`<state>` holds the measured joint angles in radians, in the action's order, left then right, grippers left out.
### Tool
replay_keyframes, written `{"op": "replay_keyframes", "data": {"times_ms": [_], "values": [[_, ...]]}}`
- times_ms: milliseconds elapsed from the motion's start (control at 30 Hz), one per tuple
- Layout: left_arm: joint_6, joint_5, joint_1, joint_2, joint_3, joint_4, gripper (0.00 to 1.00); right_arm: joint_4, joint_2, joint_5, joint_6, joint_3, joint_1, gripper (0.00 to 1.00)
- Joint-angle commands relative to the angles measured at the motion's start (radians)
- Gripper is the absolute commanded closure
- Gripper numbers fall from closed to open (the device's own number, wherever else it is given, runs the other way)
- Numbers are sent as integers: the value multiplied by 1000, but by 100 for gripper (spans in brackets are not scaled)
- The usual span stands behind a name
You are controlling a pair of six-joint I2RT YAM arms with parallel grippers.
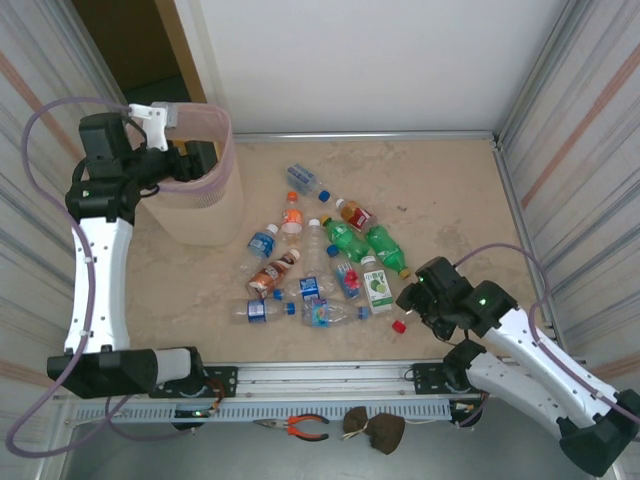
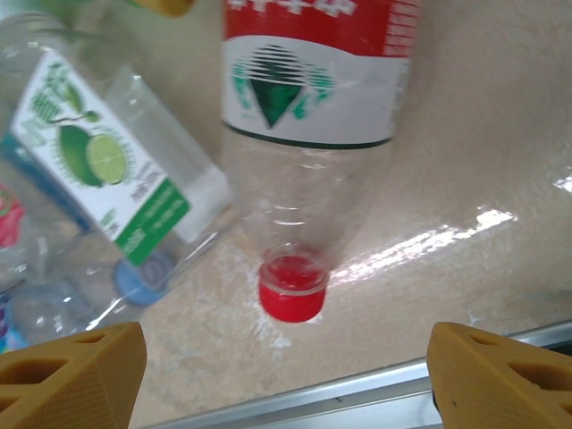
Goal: Put the plastic bottles in the bin
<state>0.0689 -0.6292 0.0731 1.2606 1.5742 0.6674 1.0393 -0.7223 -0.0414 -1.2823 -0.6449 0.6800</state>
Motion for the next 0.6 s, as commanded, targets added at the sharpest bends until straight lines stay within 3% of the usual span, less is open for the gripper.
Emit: {"op": "replay_keyframes", "data": {"times_ms": [0,300,567], "values": [[8,-24,10,-27,-16,-28,25,-25,-5,-102,-138,33,31,18],[35,-56,11,-40,-20,-59,24,-193,-54,-147,-31,108,-5,14],[69,-76,10,-39,-20,-99,24,-358,-130,-54,22,191,-101,15]]}}
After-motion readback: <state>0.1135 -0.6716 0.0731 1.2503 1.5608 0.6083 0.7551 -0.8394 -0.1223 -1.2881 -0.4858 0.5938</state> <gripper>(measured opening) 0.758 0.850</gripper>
